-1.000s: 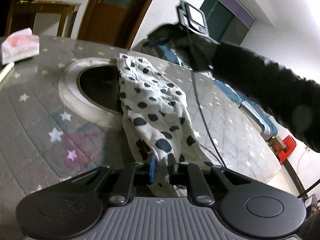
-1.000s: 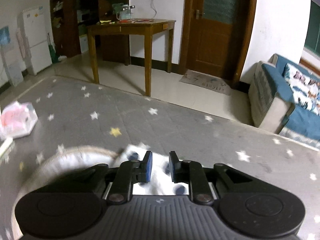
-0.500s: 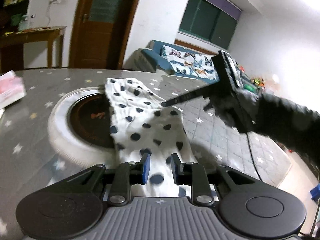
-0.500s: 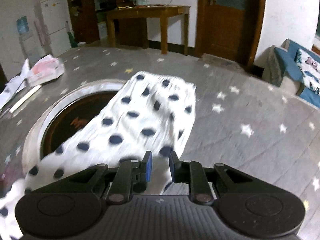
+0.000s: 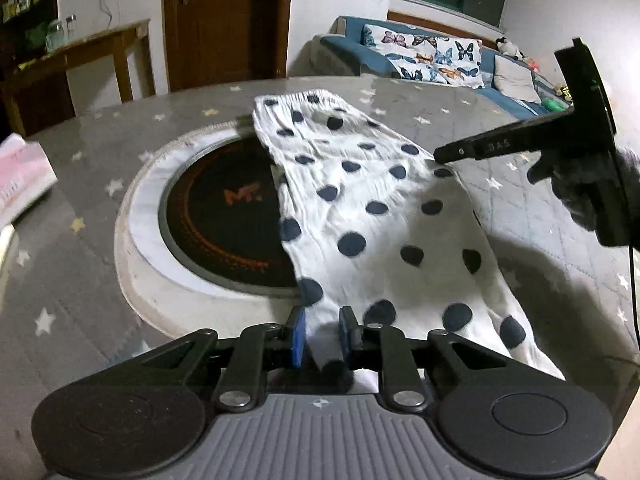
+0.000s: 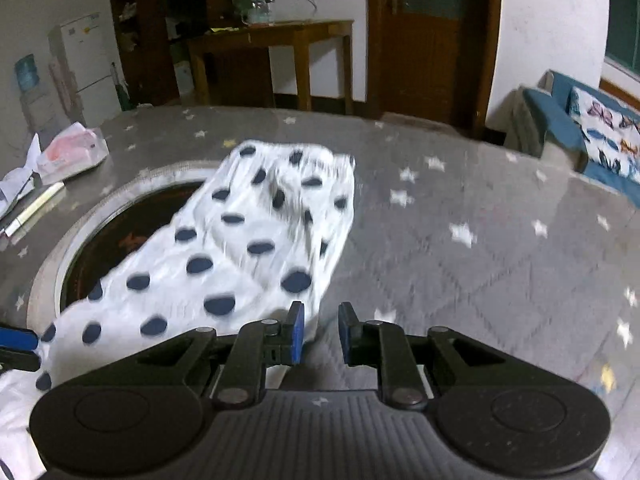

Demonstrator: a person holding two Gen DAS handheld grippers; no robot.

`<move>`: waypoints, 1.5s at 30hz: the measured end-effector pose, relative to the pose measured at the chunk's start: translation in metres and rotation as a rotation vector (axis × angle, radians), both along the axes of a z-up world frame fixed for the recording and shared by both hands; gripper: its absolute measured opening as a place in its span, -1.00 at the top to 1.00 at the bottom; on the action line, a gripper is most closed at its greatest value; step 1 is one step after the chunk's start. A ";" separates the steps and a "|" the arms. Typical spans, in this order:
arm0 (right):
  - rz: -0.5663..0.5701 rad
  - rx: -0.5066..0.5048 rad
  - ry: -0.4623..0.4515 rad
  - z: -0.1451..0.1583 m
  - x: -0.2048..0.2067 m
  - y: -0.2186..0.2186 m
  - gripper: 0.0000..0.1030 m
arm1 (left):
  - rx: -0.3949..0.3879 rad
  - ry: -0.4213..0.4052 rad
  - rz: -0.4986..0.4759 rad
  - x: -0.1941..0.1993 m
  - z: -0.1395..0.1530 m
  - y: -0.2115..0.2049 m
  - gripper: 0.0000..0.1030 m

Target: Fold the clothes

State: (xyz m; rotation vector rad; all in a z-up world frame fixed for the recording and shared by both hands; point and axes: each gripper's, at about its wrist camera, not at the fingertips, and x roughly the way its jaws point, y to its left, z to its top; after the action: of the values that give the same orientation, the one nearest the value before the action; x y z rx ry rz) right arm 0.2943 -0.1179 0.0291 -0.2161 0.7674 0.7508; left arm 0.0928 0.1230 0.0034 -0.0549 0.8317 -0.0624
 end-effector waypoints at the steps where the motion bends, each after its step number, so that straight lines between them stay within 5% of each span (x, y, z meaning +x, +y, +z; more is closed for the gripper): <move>1: 0.000 -0.001 -0.006 0.002 0.003 0.002 0.65 | 0.005 -0.007 0.000 0.000 0.003 0.000 0.61; 12: 0.057 -0.010 -0.041 -0.002 0.041 0.065 0.53 | -0.027 0.002 -0.008 0.026 -0.004 -0.003 0.60; 27: -0.091 0.053 -0.008 -0.027 0.117 0.088 0.53 | -0.046 0.019 0.002 0.032 -0.013 0.007 0.60; 30: -0.079 0.064 -0.003 -0.029 0.119 0.087 0.59 | -0.048 0.019 0.002 0.033 -0.013 0.008 0.60; 33: -0.085 0.065 -0.010 -0.026 0.119 0.083 0.86 | -0.048 0.018 0.002 0.034 -0.013 0.008 0.60; 37: -0.104 0.079 -0.033 -0.018 0.121 0.077 0.88 | -0.048 0.018 0.004 0.033 -0.013 0.008 0.59; 45: -0.095 0.086 -0.004 -0.022 0.132 0.066 0.48 | -0.047 0.024 0.015 0.034 -0.012 0.011 0.56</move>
State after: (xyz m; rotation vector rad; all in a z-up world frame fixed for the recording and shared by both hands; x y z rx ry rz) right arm 0.4262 -0.0515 0.0072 -0.1029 0.7346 0.6918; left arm 0.1265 0.1335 -0.0083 -0.1064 0.8538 -0.0671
